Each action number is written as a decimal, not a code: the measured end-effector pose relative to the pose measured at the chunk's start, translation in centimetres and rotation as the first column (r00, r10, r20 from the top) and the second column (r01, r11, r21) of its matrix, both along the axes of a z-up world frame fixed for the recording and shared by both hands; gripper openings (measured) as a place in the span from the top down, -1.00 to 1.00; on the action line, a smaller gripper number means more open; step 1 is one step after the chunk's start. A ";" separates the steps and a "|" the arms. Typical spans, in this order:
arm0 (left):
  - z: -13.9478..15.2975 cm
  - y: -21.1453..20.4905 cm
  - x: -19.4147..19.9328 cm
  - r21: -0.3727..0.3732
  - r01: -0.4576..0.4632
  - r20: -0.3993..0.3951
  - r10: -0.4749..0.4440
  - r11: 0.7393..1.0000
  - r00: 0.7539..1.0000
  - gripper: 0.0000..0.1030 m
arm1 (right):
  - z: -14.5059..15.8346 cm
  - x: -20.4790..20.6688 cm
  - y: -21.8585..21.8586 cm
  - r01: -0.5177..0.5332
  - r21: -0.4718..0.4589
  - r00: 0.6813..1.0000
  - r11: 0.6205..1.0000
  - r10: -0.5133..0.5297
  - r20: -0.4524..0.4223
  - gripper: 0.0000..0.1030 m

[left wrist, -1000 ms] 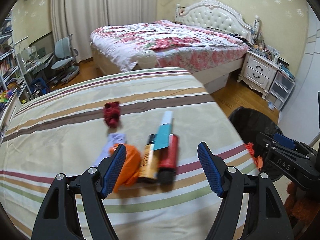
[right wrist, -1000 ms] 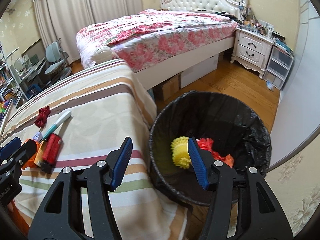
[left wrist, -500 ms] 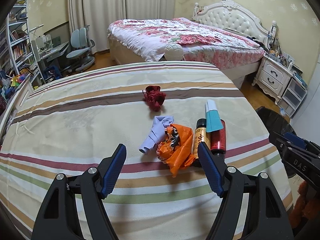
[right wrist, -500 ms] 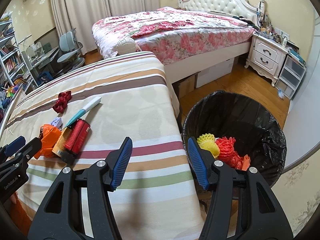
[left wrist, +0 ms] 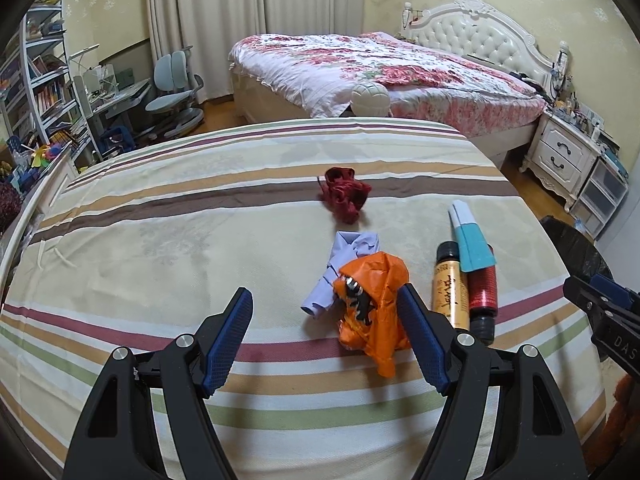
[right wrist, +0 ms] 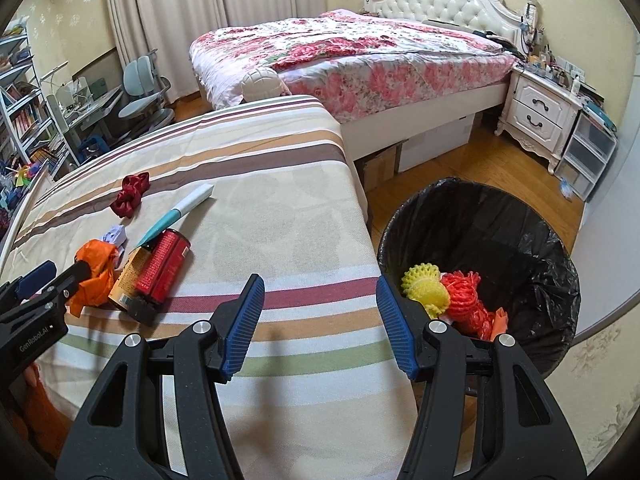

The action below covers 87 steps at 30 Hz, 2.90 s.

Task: Collect trash
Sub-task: 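Move both tools back over the table toward the orange plastic bag, then grasp the orange plastic bag with the left gripper, then grasp the teal-and-white marker with the right gripper while the left holds the orange bag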

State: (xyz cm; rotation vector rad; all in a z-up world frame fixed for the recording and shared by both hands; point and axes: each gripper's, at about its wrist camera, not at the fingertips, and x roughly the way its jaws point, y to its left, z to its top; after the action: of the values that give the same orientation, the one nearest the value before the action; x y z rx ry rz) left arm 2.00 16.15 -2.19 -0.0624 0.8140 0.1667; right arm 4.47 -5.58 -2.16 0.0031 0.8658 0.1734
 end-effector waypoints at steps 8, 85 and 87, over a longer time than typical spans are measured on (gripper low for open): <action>0.0 2.1 -0.3 0.004 -0.041 -0.006 0.041 0.999 0.999 -0.42 | -0.2 0.0 0.5 -0.009 0.001 1.000 1.000 0.009 -0.005 -0.10; 0.2 7.3 -0.8 -0.014 -0.109 -0.006 0.109 0.994 0.994 0.52 | 1.5 2.7 5.9 -0.126 0.022 0.992 0.992 0.125 0.012 -0.10; 0.1 8.2 -0.6 -0.011 -0.126 -0.009 0.126 0.992 0.992 0.52 | 1.5 3.1 6.8 -0.137 0.018 0.991 0.990 0.137 0.006 -0.10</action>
State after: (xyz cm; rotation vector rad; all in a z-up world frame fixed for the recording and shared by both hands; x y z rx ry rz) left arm 1.40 24.37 -2.12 -0.1242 0.8196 0.2815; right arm 7.56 1.24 -0.69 -0.0394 0.8604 0.3105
